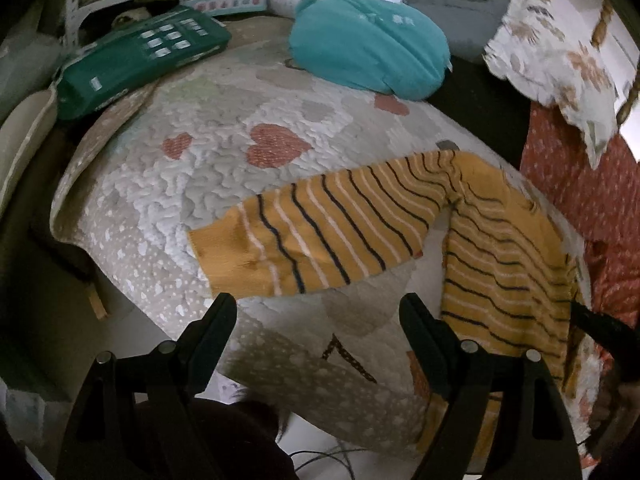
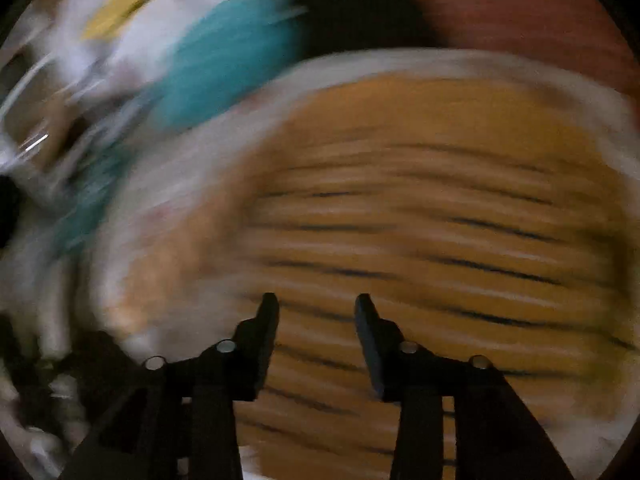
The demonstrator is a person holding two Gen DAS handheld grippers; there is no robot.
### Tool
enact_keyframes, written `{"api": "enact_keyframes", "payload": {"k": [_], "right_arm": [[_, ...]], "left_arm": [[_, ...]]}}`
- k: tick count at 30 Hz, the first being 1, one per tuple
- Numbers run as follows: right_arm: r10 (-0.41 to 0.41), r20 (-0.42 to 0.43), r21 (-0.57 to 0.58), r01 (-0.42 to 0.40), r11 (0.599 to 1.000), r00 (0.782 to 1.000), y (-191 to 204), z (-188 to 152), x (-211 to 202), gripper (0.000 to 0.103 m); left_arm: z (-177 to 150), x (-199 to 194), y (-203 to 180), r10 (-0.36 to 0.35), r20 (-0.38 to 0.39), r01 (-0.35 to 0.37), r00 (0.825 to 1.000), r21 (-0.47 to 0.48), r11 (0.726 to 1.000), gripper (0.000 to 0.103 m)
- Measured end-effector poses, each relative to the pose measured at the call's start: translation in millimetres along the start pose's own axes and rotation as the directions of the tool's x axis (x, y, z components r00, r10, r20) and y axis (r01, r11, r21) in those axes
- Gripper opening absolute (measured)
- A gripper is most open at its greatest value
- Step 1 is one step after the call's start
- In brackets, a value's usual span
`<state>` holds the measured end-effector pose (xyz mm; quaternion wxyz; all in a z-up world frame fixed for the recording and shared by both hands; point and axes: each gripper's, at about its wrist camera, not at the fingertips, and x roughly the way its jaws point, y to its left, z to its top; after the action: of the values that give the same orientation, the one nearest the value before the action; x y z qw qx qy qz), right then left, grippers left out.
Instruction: Fold small clothes
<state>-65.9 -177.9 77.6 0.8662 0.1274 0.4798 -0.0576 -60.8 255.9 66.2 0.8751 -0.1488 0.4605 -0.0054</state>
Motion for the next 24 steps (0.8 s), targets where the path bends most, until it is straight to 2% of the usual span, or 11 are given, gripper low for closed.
{"api": "enact_keyframes", "payload": {"k": [1,2,3,7,10,13,14,15,19,22,24], "right_arm": [[-0.115,0.015,0.042,0.114,0.993,0.993,-38,-6,-10,0.049],[-0.241,0.011,0.097,0.239,0.966,0.970,-84,-14,-20,0.051],[-0.276,0.003,0.135,0.273,0.952,0.961,-107,-18,-25,0.052],[-0.231,-0.033,0.232,0.232,0.945,0.972,-165,-41,-25,0.052],[-0.169,-0.011,0.185,0.168,0.968,0.986,-157,-48,-15,0.055],[-0.231,-0.016,0.069,0.232,0.970,0.973,-137,-50,7,0.056],[-0.261,-0.028,0.031,0.262,0.965,0.965,-132,-50,15,0.035],[-0.283,-0.046,0.016,0.284,0.959,0.958,-132,-51,22,0.006],[-0.278,-0.002,0.167,0.274,0.947,0.961,-174,-46,-4,0.005],[-0.356,0.019,0.331,0.330,0.884,0.934,-231,-39,-32,0.005],[-0.430,-0.013,0.444,0.390,0.806,0.903,-270,-36,-47,0.007]], "left_arm": [[-1,2,-4,0.004,-0.007,-0.004,1.000,0.010,1.000,0.083],[-1,3,-8,0.005,-0.014,-0.005,1.000,0.016,1.000,0.083],[-1,6,-11,0.006,-0.024,-0.006,1.000,0.017,1.000,0.083],[-1,16,-20,0.011,-0.075,-0.011,0.997,0.000,1.000,0.083],[-2,21,-28,0.029,-0.106,-0.030,0.994,-0.007,1.000,0.083],[-5,25,-37,0.064,-0.124,-0.062,0.990,0.016,0.998,0.083],[-6,25,-40,0.074,-0.127,-0.071,0.989,0.026,0.997,0.083],[-7,26,-43,0.084,-0.129,-0.080,0.988,0.039,0.996,0.083],[-10,28,-53,0.103,-0.139,-0.093,0.985,0.077,0.993,0.083],[-9,31,-56,0.087,-0.150,-0.076,0.985,0.073,0.994,0.083],[-8,34,-58,0.075,-0.161,-0.065,0.984,0.069,0.996,0.083]]}}
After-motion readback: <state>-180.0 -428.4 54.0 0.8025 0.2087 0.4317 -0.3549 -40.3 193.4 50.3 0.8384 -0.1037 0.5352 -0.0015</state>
